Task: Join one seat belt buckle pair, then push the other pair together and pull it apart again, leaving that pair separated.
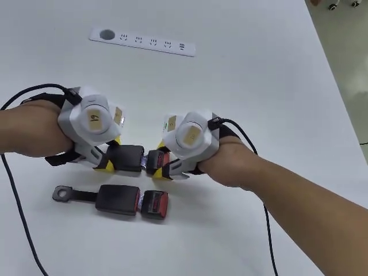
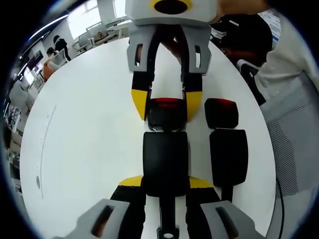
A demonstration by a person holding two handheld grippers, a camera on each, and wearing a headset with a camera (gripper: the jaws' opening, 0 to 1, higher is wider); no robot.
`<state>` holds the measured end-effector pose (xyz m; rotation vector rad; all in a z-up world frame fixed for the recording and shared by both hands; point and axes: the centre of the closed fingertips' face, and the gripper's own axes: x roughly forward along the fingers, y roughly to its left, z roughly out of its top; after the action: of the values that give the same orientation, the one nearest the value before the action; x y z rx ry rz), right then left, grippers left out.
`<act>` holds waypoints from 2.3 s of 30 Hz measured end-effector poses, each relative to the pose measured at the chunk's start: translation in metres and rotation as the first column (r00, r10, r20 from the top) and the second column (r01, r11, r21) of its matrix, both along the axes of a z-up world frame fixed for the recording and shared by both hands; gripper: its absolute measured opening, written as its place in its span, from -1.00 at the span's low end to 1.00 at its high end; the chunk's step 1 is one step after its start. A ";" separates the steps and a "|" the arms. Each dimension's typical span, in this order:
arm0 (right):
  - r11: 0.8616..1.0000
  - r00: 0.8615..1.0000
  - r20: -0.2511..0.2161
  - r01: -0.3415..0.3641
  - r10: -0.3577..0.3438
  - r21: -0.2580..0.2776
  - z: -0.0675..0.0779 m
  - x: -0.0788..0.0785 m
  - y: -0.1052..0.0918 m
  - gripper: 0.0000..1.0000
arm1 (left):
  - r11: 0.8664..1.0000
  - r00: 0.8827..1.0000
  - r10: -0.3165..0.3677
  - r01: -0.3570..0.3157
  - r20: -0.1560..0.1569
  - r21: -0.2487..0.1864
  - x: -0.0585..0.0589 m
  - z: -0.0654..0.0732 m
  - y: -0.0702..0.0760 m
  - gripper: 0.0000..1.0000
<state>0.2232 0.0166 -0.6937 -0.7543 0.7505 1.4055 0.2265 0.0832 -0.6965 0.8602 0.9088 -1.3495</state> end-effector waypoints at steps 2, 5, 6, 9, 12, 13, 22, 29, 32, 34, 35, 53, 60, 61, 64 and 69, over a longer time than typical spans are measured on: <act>1.000 1.000 -0.001 -0.001 0.001 0.001 0.001 -0.001 -0.001 -0.39 | 1.000 1.000 -0.004 0.004 -0.002 -0.003 0.000 0.000 -0.001 -0.40; 1.000 1.000 0.003 0.000 0.000 -0.005 0.002 -0.001 -0.005 -0.39 | 1.000 1.000 -0.004 0.004 -0.004 -0.005 -0.001 0.000 -0.001 -0.39; 1.000 1.000 0.002 0.001 -0.001 -0.007 0.003 -0.001 -0.008 -0.39 | 1.000 1.000 -0.004 0.004 -0.003 -0.003 -0.001 0.000 -0.001 -0.39; 1.000 1.000 -0.001 0.006 -0.006 -0.013 0.004 -0.002 -0.013 -0.38 | 1.000 1.000 -0.004 0.004 -0.002 0.003 -0.001 0.000 -0.001 -0.39; 1.000 1.000 -0.002 0.009 -0.009 -0.008 0.003 -0.001 -0.015 -0.38 | 1.000 1.000 -0.004 0.004 -0.003 0.007 0.000 0.000 -0.001 -0.39; 1.000 1.000 -0.003 0.008 -0.008 -0.008 0.002 -0.001 -0.015 -0.38 | 1.000 1.000 -0.006 0.006 -0.003 0.007 0.000 -0.001 0.000 -0.39; 1.000 1.000 0.006 0.024 -0.024 -0.014 0.000 0.000 -0.033 -0.36 | 1.000 1.000 -0.002 0.002 -0.003 -0.006 -0.001 0.001 0.000 -0.38; 0.998 0.999 0.006 0.049 -0.049 -0.033 0.002 0.000 -0.060 -0.36 | 1.000 1.000 -0.002 0.002 -0.004 0.005 -0.001 0.003 0.001 -0.38; 0.998 0.998 0.005 0.057 -0.057 -0.040 0.002 -0.002 -0.069 -0.35 | 1.000 1.000 -0.003 0.003 -0.003 0.006 0.000 0.003 0.002 -0.38; 0.997 0.998 0.006 0.069 -0.069 -0.044 0.002 -0.003 -0.078 -0.35 | 1.000 1.000 -0.002 0.002 -0.002 0.008 -0.001 0.002 0.002 -0.38; 0.996 0.997 0.007 0.071 -0.071 -0.046 0.002 -0.003 -0.081 -0.35 | 1.000 1.000 -0.001 0.001 -0.002 0.010 0.000 0.002 0.002 -0.38; 0.991 0.993 -0.005 0.113 -0.114 -0.075 -0.001 -0.002 -0.117 -0.30 | 0.999 0.999 0.032 -0.032 0.001 -0.003 0.001 0.002 0.003 -0.35; 0.987 0.989 0.041 0.142 -0.139 -0.079 0.004 0.002 -0.117 -0.12 | 0.998 0.997 0.068 -0.068 0.039 -0.005 0.004 0.004 0.001 -0.27; 0.986 0.988 0.041 0.148 -0.146 -0.074 0.006 0.001 -0.116 -0.12 | 0.997 0.996 0.071 -0.071 0.047 -0.003 0.004 0.004 0.001 -0.23; 0.982 0.982 0.067 0.181 -0.178 -0.054 0.015 0.005 -0.116 -0.10 | 0.995 0.994 0.100 -0.100 0.043 0.008 0.005 0.005 0.008 -0.14; 0.970 0.966 0.090 0.245 -0.243 -0.008 0.040 0.002 -0.115 -0.06 | 0.983 0.981 0.179 -0.176 0.077 -0.053 0.009 0.023 0.015 -0.03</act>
<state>0.2249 -0.0980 -0.6540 -0.7081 0.7614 1.1371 0.2357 0.0979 -0.6731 0.7743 0.8673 -1.1688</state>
